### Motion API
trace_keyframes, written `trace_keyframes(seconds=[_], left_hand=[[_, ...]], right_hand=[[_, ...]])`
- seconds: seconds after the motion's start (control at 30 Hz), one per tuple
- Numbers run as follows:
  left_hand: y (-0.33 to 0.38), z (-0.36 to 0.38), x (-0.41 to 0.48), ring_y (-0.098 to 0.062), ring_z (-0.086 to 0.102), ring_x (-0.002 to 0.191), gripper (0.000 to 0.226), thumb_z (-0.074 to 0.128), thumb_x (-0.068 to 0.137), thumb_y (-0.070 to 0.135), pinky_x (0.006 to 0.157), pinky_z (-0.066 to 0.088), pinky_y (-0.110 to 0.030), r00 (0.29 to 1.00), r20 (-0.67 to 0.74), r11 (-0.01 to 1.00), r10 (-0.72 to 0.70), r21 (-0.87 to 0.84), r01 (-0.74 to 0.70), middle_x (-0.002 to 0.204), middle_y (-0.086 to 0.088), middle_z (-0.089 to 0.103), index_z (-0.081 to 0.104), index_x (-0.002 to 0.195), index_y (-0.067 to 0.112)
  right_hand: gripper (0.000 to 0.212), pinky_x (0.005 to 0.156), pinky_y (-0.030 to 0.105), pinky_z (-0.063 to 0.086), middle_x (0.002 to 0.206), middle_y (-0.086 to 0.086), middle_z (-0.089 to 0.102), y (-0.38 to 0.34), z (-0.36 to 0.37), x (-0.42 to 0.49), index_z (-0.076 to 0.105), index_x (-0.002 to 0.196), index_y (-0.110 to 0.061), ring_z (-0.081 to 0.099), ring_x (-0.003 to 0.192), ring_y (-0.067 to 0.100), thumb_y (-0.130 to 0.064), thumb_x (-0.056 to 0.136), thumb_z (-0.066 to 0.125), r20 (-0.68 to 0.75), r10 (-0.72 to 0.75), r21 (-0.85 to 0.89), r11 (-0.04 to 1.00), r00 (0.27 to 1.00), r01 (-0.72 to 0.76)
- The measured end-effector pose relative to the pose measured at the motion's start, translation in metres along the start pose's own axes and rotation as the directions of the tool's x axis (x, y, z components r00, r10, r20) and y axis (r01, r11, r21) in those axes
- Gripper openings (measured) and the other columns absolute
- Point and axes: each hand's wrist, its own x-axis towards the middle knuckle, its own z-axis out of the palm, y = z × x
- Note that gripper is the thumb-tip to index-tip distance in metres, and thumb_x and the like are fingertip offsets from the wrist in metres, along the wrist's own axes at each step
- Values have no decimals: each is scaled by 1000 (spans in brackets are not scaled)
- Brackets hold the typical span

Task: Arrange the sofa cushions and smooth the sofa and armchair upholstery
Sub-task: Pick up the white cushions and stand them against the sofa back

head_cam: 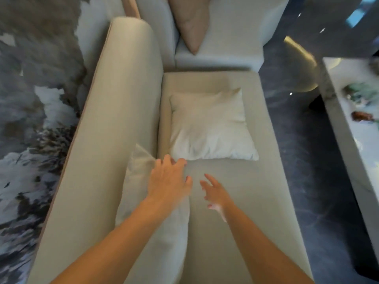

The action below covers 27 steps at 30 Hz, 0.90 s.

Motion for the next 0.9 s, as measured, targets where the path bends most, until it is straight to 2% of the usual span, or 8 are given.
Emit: trace_keyframes(seconds=[0.13, 0.27, 0.37, 0.4, 0.47, 0.6, 0.77, 0.9], left_hand=[[-5, 36, 101, -35, 50, 118, 40, 55, 89, 35, 97, 44, -40, 976, 145, 976, -163, -122, 181, 129, -12, 50, 54, 126, 23], [-40, 83, 181, -44, 46, 121, 55, 54, 89, 46, 99, 43, -46, 924, 195, 940, -330, -26, 341, 136, -21, 40, 43, 134, 17], [-64, 122, 230, -46, 42, 125, 77, 58, 82, 62, 101, 39, -47, 903, 193, 892, -385, -173, 417, 140, -27, 36, 36, 141, 18], [-69, 135, 241, -45, 40, 128, 87, 60, 78, 66, 104, 38, -47, 905, 209, 877, -371, -242, 415, 142, -28, 36, 30, 146, 21], [-76, 159, 253, -43, 36, 133, 105, 64, 72, 70, 108, 35, -44, 926, 238, 868, -292, -340, 361, 148, -27, 33, 11, 152, 30], [-79, 183, 255, -38, 33, 136, 112, 75, 72, 57, 110, 32, -47, 947, 266, 756, -182, -578, 307, 156, -12, 25, -3, 151, 39], [-40, 137, 249, -37, 39, 131, 87, 70, 81, 45, 106, 37, -45, 973, 75, 882, -220, -411, 231, 146, -17, 38, 20, 151, 30], [3, 44, 245, -35, 43, 126, 57, 61, 89, 38, 98, 41, -43, 992, -116, 989, -56, -144, 39, 138, -15, 42, 36, 138, 21]], right_hand=[[51, 81, 26, 43, 95, 1, 64, -70, -54, 67, 44, 146, -27, 60, 95, 22, -33, 97, 54, -160, -208, -351, 926, 965, 142], [66, 91, 33, 44, 128, 13, 60, -104, -86, 131, 30, 154, -30, 57, 106, 25, -40, 94, 56, -216, -343, -540, 822, 914, 181], [82, 116, 63, 22, 165, 10, 11, -101, -99, 183, 13, 154, -49, 21, 146, 43, -64, 86, 57, -327, -342, -640, 766, 881, 60], [86, 116, 69, 12, 167, 6, -4, -94, -103, 197, 8, 151, -56, 8, 149, 46, -73, 81, 55, -351, -319, -653, 757, 880, 14], [90, 116, 70, 9, 165, 1, -17, -72, -105, 221, 5, 146, -65, 5, 149, 47, -84, 72, 52, -361, -287, -625, 780, 887, -2], [88, 115, 68, 19, 164, -9, -5, -34, -110, 242, 1, 133, -78, 14, 145, 49, -93, 60, 46, -374, -330, -564, 823, 867, 70], [87, 120, 54, 19, 165, 9, 0, -59, -118, 228, 5, 150, -58, 19, 147, 44, -74, 81, 55, -357, -262, -514, 857, 896, 46], [81, 118, 45, 32, 159, 8, 36, -87, -108, 210, 23, 157, -33, 39, 142, 31, -49, 89, 65, -288, -235, -212, 961, 928, 177]])
